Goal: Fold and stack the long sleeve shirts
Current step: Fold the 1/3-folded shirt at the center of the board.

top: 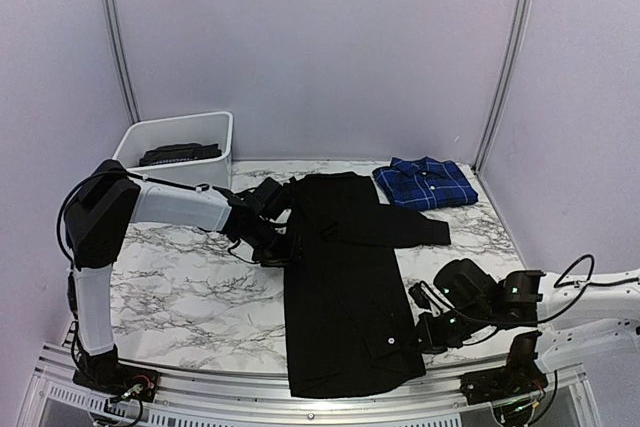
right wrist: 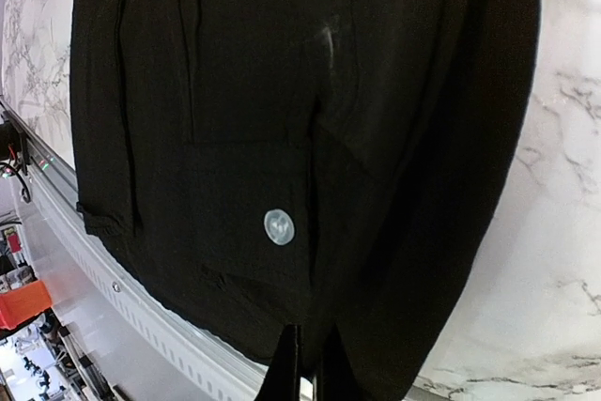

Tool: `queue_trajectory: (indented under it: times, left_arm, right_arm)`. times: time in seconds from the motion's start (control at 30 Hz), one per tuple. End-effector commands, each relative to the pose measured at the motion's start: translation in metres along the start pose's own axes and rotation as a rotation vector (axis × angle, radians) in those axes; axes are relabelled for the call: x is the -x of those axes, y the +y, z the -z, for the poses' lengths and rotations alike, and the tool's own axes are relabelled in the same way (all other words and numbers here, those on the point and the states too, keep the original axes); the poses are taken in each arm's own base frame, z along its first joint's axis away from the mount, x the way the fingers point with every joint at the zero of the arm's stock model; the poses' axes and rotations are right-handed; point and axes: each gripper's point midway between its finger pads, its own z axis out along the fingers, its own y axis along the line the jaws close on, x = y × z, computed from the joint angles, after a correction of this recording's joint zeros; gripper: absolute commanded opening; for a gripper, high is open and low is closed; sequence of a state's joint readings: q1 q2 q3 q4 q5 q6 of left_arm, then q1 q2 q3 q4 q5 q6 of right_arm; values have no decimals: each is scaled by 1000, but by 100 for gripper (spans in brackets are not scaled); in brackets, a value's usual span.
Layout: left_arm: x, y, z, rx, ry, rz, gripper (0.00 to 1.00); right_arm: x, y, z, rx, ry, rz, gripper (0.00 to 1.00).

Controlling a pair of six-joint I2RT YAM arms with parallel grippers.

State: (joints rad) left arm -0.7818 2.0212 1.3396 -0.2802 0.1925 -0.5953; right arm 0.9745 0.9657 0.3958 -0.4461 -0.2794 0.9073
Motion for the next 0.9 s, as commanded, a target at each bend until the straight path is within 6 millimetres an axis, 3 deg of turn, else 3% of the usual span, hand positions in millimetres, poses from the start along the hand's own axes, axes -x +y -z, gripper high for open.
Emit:
queue_trajectory:
  times: [0.0, 0.17, 0.3, 0.37, 0.5, 0.57, 0.7, 0.87]
  left_arm:
    - [1, -1, -8, -9, 7, -2, 50]
    - [2, -2, -9, -10, 9, -7, 50]
    - [4, -9, -4, -26, -1, -23, 50]
    - [7, -14, -1, -32, -11, -28, 50]
    - [11, -16, 2, -28, -30, -24, 50]
    - [14, -17, 4, -27, -40, -22, 50]
    - [19, -19, 8, -26, -58, -24, 50]
    - [22, -24, 11, -43, -63, -25, 50]
  right_arm:
    - [-8, -3, 9, -31, 17, -26, 0]
    - [-9, -13, 8, -78, 15, -22, 0]
    - [16, -9, 23, -145, -74, 26, 3]
    - [39, -8, 36, -178, -136, 41, 22]
    - [100, -13, 59, -184, -279, 31, 46]
    - [135, -28, 74, -245, -362, 4, 57]
    - [198, -73, 102, -291, -537, -130, 70]
    - [263, -128, 137, -322, -735, -263, 76]
